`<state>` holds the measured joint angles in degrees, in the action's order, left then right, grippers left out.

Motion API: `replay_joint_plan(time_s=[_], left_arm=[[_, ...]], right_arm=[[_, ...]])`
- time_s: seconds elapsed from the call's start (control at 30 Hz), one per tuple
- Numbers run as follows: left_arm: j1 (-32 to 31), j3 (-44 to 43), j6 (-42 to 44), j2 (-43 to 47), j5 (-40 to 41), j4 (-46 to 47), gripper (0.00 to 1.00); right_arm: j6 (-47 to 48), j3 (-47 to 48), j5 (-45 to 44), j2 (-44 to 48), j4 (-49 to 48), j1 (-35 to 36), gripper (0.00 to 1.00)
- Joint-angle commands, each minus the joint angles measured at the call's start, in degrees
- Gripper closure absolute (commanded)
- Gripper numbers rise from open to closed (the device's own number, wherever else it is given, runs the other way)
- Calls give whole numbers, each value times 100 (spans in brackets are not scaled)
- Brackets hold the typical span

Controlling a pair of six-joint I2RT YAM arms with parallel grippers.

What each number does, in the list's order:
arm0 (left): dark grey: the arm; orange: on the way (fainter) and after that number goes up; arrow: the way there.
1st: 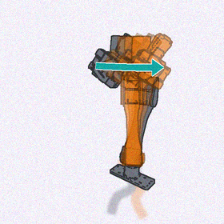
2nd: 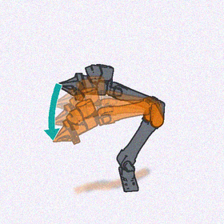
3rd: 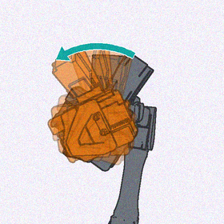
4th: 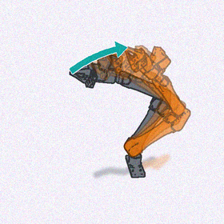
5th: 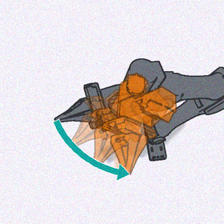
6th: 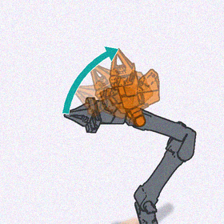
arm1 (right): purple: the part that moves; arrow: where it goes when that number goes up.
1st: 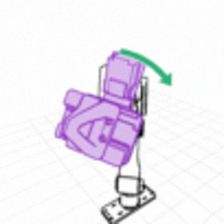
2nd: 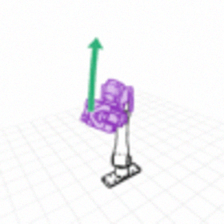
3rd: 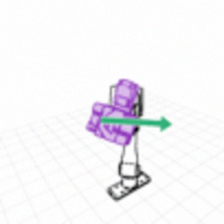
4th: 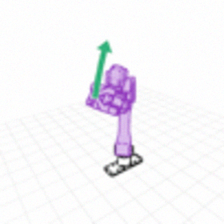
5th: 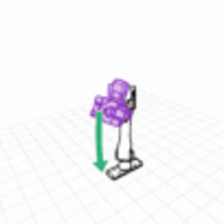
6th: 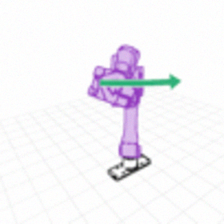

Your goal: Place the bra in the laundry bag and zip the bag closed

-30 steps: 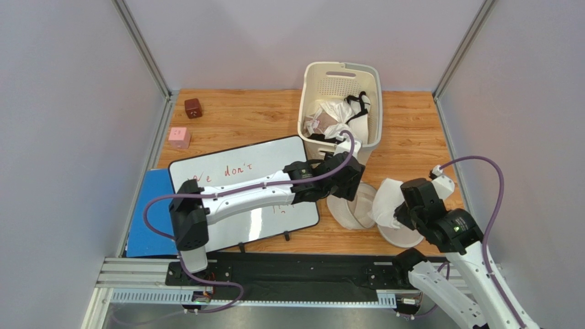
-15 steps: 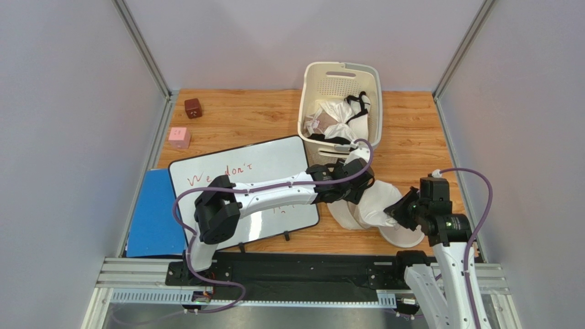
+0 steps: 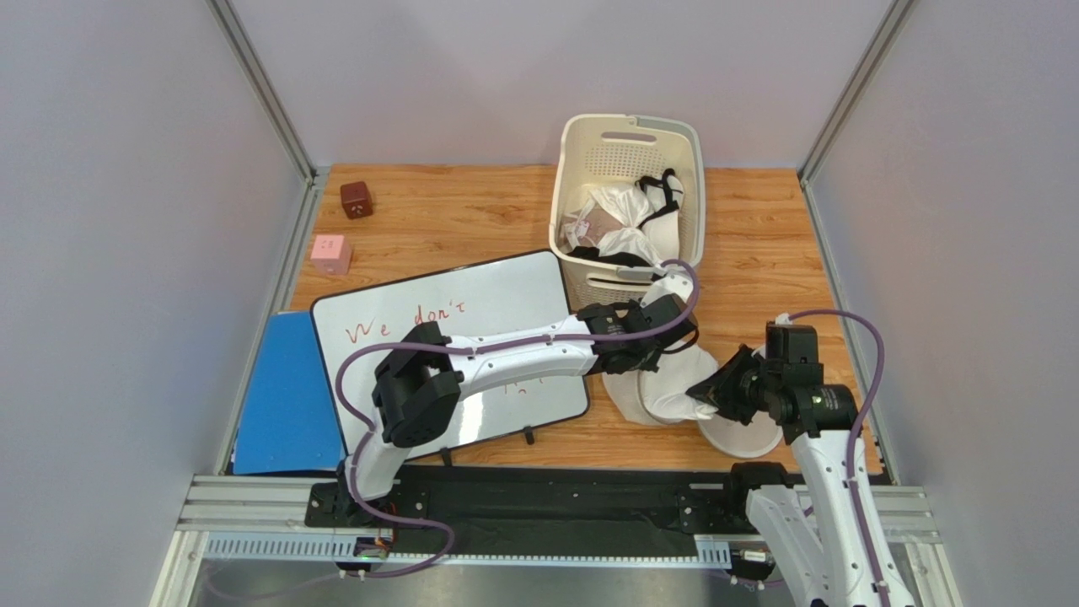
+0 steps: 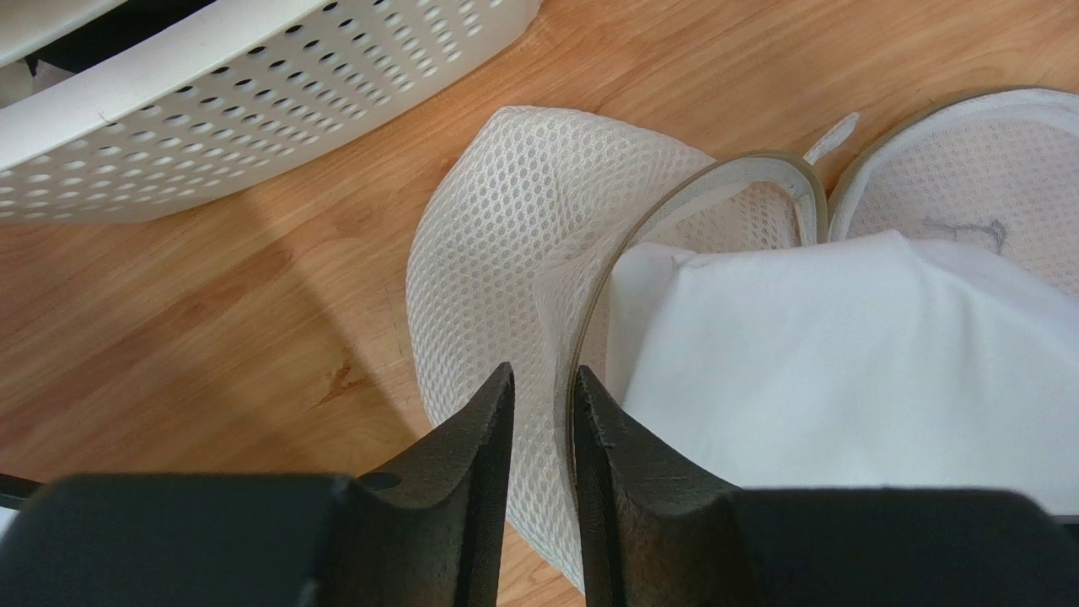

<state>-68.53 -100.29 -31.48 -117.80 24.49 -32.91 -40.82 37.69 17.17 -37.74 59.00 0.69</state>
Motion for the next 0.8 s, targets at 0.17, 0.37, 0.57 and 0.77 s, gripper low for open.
replay_joint_plan(time_s=[0.17, 0.37, 0.57, 0.77], left_arm=[[-20, -439, 213, -103, -32, -189, 93], [-20, -360, 274, -24, -146, -286, 61], [-20, -421, 344, -173, -208, -313, 56], [-20, -571, 459, -183, -383, -357, 89]], right_arm=[[-102, -105, 112, -129, -126, -16, 100], [48, 151, -232, -93, 138, -16, 100], [39, 81, 23, -120, 103, -16, 100], [65, -122, 454, -225, -160, -16, 100]])
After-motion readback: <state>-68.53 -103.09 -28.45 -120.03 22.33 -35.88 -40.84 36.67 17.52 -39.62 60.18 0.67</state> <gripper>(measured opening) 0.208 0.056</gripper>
